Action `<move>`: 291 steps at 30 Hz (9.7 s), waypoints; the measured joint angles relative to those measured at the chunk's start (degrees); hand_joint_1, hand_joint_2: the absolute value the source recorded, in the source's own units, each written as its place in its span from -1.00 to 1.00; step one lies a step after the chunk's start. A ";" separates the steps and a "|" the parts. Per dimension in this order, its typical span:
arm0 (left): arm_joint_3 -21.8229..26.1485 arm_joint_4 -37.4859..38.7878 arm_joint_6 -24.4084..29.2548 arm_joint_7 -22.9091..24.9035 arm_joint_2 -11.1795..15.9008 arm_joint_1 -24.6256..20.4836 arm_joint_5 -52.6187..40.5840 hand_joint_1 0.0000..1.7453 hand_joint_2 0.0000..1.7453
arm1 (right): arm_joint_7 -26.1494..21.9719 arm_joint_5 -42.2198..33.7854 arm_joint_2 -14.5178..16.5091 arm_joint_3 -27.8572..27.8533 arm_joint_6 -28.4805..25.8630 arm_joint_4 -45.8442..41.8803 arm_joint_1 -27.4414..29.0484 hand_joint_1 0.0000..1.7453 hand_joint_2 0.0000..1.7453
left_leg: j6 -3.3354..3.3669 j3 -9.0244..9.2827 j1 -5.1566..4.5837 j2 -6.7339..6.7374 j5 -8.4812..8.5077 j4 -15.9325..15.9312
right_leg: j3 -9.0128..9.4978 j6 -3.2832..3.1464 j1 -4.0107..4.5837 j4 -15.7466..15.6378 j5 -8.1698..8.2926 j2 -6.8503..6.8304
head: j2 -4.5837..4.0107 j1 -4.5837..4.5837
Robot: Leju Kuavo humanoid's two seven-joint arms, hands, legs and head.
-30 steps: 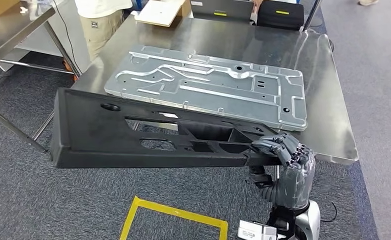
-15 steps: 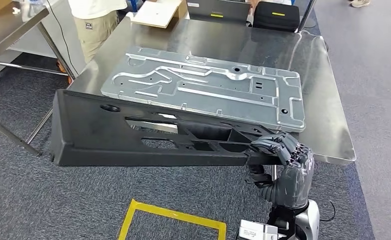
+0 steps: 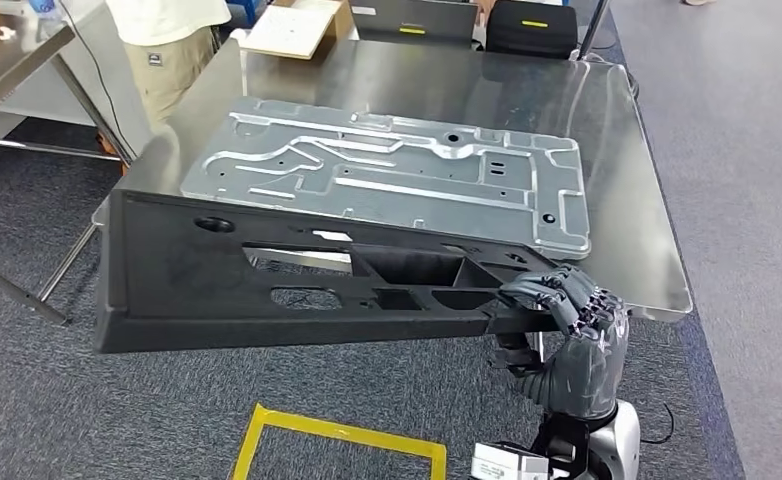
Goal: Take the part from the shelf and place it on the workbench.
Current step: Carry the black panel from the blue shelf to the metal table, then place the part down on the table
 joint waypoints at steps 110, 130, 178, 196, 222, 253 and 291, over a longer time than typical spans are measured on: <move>0.77 0.00 -0.11 -2.08 -0.07 0.02 -1.07 -1.00 1.00 | 1.27 0.97 0.08 0.00 -0.01 0.31 -0.37 1.00 1.00 | 2.28 -0.72 -0.48 -1.49 1.15 -0.45 | -0.98 0.79 0.42 3.86 -2.68 0.36 | 0.00 -0.09; 0.72 0.00 0.10 -2.26 -0.11 -0.20 -2.08 -1.00 1.00 | 1.65 0.88 0.08 -0.04 0.54 0.45 -0.49 1.00 1.00 | -0.34 -7.89 -0.49 -1.51 -6.40 15.80 | 0.00 -1.61 0.30 -0.28 0.30 0.14 | 0.00 -0.15; 0.96 0.00 -0.38 -2.40 -0.11 -0.01 -1.07 -1.00 1.00 | 11.25 2.19 -2.47 -8.54 12.34 2.92 -6.65 1.00 1.00 | 2.44 -1.06 -0.46 -1.72 2.13 -0.65 | -4.30 1.57 -0.08 11.75 -4.80 0.24 | 0.00 -0.13; 1.31 -0.04 -3.41 -2.58 0.92 -0.33 -0.94 -1.00 1.00 | 16.17 2.32 -16.75 -11.82 29.73 19.29 -29.20 1.00 1.00 | 0.35 -3.72 -0.56 -1.76 2.58 2.61 | 1.16 -0.55 0.35 0.00 -0.80 -0.01 | -0.01 -0.17; 1.92 -0.09 -2.84 -2.31 2.16 -0.55 -0.78 -1.00 -1.00 | 9.30 -12.54 -22.29 -2.68 38.44 26.34 -35.84 -1.00 1.00 | -0.27 -9.44 -0.30 -1.89 -6.28 16.78 | -1.40 -1.06 0.18 0.59 0.75 0.09 | 0.01 -0.17; 4.01 -0.46 -0.95 1.59 3.91 0.82 -1.44 -1.00 -1.00 | 4.89 -12.32 -15.87 -9.45 25.64 20.31 -19.01 -1.00 -1.00 | -0.38 -7.03 -0.39 -1.78 -7.99 16.25 | -2.42 -1.03 -0.13 0.41 2.10 -0.14 | 0.00 -0.15; 4.31 -0.46 -1.20 0.88 3.70 0.56 -2.83 -1.00 -1.00 | 4.92 -11.28 -12.08 -12.50 21.63 19.03 -15.85 -1.00 -1.00 | 1.11 6.15 -1.16 -1.54 -3.97 -2.10 | -5.04 0.71 0.20 0.53 5.05 -0.25 | -0.01 -0.13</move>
